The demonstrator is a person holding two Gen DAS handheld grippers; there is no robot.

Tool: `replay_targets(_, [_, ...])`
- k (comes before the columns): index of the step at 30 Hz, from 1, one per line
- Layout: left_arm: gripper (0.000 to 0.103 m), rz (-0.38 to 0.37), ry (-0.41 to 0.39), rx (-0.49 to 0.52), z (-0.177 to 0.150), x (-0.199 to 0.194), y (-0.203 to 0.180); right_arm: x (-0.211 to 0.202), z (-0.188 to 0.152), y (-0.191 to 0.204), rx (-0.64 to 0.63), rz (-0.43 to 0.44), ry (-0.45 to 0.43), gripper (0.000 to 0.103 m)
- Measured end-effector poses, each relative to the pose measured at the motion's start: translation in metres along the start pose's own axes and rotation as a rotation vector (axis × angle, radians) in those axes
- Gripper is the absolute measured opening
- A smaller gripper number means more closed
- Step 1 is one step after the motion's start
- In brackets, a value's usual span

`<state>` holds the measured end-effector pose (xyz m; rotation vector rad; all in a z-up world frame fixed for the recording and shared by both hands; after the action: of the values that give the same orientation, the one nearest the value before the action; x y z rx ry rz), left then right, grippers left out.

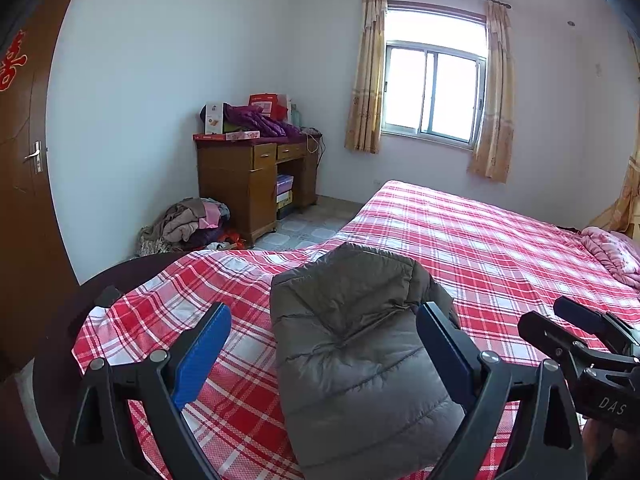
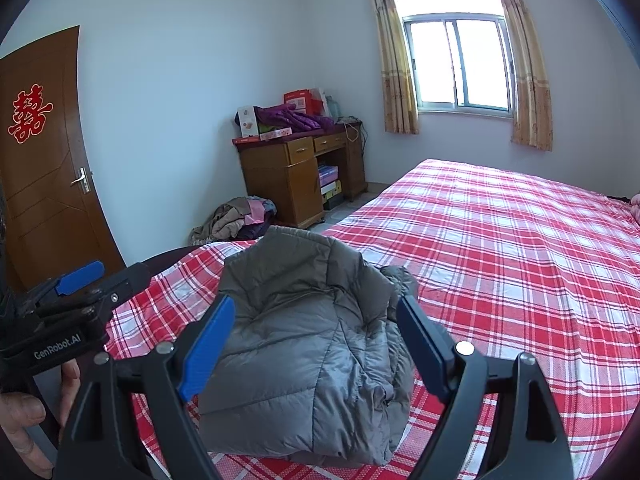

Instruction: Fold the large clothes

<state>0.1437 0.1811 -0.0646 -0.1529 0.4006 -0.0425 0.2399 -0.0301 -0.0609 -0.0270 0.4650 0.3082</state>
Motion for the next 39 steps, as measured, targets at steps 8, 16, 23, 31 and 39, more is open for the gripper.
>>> replay_targets(8, [0.094, 0.003, 0.006, 0.0, -0.001, 0.001, -0.002, 0.0, -0.001, 0.002, 0.0, 0.004, 0.001, 0.085])
replay_targets(16, [0.094, 0.004, 0.014, 0.001, -0.003, 0.004, -0.002, 0.001, -0.002, 0.002, 0.002, 0.006, 0.005, 0.085])
replay_targets(23, [0.094, 0.006, 0.021, 0.003, -0.004, 0.005, -0.002, 0.0, -0.004, 0.003, 0.004, 0.009, 0.004, 0.085])
replay_targets(31, [0.094, 0.023, 0.038, 0.004, -0.005, 0.008, -0.001, 0.0, -0.004, 0.002, 0.007, 0.006, -0.001, 0.085])
replay_targets(39, [0.094, 0.022, 0.043, 0.031, -0.005, 0.009, -0.006, -0.002, 0.001, 0.0, 0.007, 0.002, -0.014, 0.087])
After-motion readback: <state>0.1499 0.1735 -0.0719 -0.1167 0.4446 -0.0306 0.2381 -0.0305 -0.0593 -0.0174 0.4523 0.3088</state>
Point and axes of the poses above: each gripper's, at about its wrist camera, not at the fingertips, and x roughly the way its jaws point, y to its left, z to its top, the point moved 5 cm from there along x, roughly the way its jaws point, and after that the axes turned 11 degrees about -z, right-handed, at the moved point
